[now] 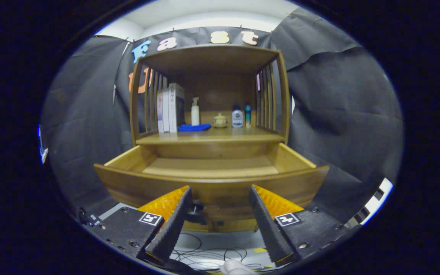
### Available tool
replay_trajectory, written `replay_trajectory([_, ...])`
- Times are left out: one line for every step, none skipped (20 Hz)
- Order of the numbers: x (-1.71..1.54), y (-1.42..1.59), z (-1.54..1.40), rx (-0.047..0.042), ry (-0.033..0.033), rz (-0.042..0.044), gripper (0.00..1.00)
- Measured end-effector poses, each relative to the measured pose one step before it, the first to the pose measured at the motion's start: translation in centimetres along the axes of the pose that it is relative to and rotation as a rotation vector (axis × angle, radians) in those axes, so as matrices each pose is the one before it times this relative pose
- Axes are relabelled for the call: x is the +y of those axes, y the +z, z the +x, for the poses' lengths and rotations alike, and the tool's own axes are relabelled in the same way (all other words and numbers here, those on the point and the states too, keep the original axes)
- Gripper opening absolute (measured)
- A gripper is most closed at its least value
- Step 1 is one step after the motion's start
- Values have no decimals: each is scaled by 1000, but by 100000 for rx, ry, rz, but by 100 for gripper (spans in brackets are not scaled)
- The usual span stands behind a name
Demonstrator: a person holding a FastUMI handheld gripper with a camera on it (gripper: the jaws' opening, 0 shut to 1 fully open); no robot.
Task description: Pull open the drawer, take out the items inside it, and place them on the countertop above the cabinet.
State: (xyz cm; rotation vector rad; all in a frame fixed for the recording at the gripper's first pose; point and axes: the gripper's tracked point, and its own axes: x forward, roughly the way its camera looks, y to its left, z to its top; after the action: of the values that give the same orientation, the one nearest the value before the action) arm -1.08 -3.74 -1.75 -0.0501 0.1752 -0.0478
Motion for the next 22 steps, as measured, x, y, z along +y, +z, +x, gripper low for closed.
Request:
replay_trajectory([-13,1426,-57,-1534,579,-227,95])
replay_trajectory([-282,1557,337,-1362,-233,-733,97])
replay_trajectory([-112,1347,425,-1298,-141,-465,99])
replay_trajectory([103,1569,426,-1343,345,-492,100])
replay_trajectory([175,1389,605,-961,301,-94,100])
replay_trajectory([164,1274,760,-284,245,377,100])
replay_trajectory([269,1124,800,312,845,1108,100])
replay_trajectory([453,968,1006,610,1100,1439,100])
replay_trajectory([240,758,784,1178,558,1398,100])
replay_trajectory([291,792,1167,1528,817,685,100])
replay_trajectory([89,472,941,2033,13,-180,100])
replay_trajectory([357,596,1180,1266,809,-506,100])
replay_trajectory([244,456,1067,1475,478,-298,100])
replay_trajectory([316,184,1185,2368,638,326,100])
replay_trajectory([403,5,1170,2928,814,265,100])
replay_trajectory([182,-480,1270,4287,502,-276,100])
replay_trajectory([100,-436,971,3890,308,-426,100])
replay_trajectory([205,-580,1347,4991,641,-646,100])
replay_trajectory([160,-547,1196,4333,125,154,100])
replay_trajectory([135,-808,1009,4831,424,-171,100])
replay_trajectory([206,-767,1059,5567,-132,-236,100])
replay_trajectory([187,-710,986,4206,489,32,100])
